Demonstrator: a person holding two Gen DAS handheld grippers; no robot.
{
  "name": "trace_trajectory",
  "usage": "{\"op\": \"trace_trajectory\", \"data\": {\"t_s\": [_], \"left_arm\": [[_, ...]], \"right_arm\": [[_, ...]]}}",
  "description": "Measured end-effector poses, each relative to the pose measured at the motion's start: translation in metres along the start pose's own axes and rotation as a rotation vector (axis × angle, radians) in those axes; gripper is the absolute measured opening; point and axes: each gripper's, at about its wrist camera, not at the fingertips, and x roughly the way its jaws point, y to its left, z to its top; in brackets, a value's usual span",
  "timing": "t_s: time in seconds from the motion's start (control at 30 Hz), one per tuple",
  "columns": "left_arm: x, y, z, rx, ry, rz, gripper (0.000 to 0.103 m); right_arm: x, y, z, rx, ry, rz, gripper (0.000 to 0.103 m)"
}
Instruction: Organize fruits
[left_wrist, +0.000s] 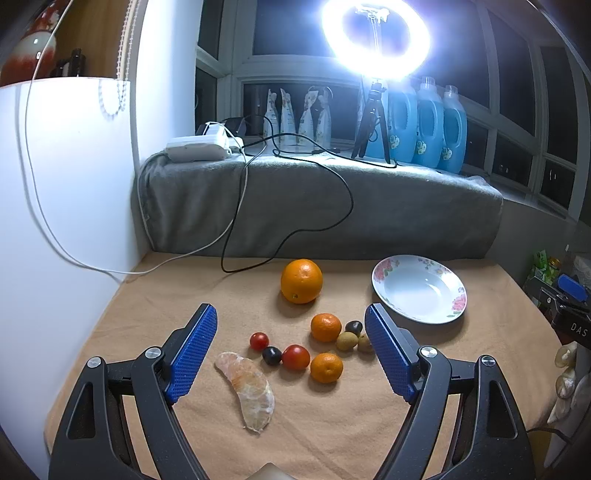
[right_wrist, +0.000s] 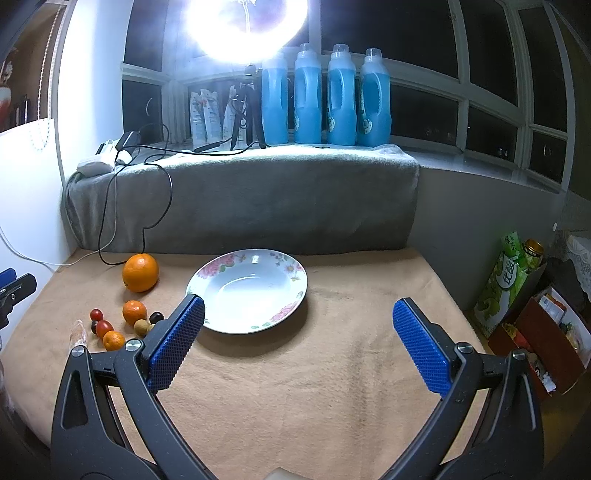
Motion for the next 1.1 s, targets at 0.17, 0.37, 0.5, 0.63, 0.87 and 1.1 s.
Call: {"op": "trace_trajectory", "data": {"t_s": [0.17,0.37,0.5,0.63,0.87,1.1], "left_arm": [[0.0008,-0.0009,-0.0011,0.001,-0.001,0.000,0.082],[0.0008,-0.0003,-0.0011,0.000,-0.001,0.001,0.082],[0.0012,-0.0005,-0.0012,0.003,-0.001,0.000,0.082],[0.0009,-0.0006,-0.0011,0.002,0.000,-0.002,0.082],[0.0014,-0.0013,-0.0015,0.003,0.000,0.000,0.082],[0.0017,-0.0010,-0.0016,0.002,0.001,0.000,0.082]], "right_arm": [[0.0013,0.0003,0.0017,0.006,0.003,-0.003,0.103],[0.0016,-0.0020,0.0015,0.011,0.003,-0.001,0.103],[0.0016,-0.0009,0.0011,0.012,0.008,-0.002,0.103],[0.0013,-0.0022,-0.0002,0.012,0.008,0.001,0.103],[0.0015,-0.0012,-0.0018,0.010,0.010,0.002,0.103],[0.0017,-0.0002,-0.0021,0.012,0.013,0.005,0.103]]}}
